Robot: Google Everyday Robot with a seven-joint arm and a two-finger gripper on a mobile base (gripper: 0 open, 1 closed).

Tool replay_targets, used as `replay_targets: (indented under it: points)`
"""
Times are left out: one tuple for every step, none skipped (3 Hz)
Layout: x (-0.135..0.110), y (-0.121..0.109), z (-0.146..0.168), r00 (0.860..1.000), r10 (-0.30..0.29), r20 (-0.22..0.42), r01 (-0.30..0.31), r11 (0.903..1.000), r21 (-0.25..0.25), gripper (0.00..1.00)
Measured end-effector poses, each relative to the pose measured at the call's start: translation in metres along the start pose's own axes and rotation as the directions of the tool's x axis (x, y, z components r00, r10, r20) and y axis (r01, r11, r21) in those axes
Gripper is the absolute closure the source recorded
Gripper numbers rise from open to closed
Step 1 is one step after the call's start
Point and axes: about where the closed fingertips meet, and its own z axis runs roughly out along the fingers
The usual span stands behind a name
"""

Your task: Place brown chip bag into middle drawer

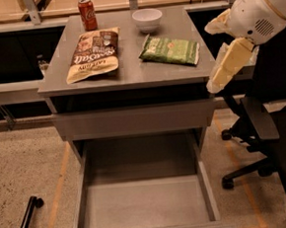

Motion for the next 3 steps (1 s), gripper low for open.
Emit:
replay_targets:
  points:
    - [0.001, 0.001, 0.0, 1.0, 0.008, -0.001, -0.008, 1.0, 0.0, 0.0]
    - [-0.015, -0.009, 0.02, 0.997, 0.036, 0.07, -0.037, 0.9992, 0.017, 0.0]
    - [-0.052, -0.037, 0.066, 0.978, 0.059, 0.198, -0.063, 0.9979, 0.016, 0.0]
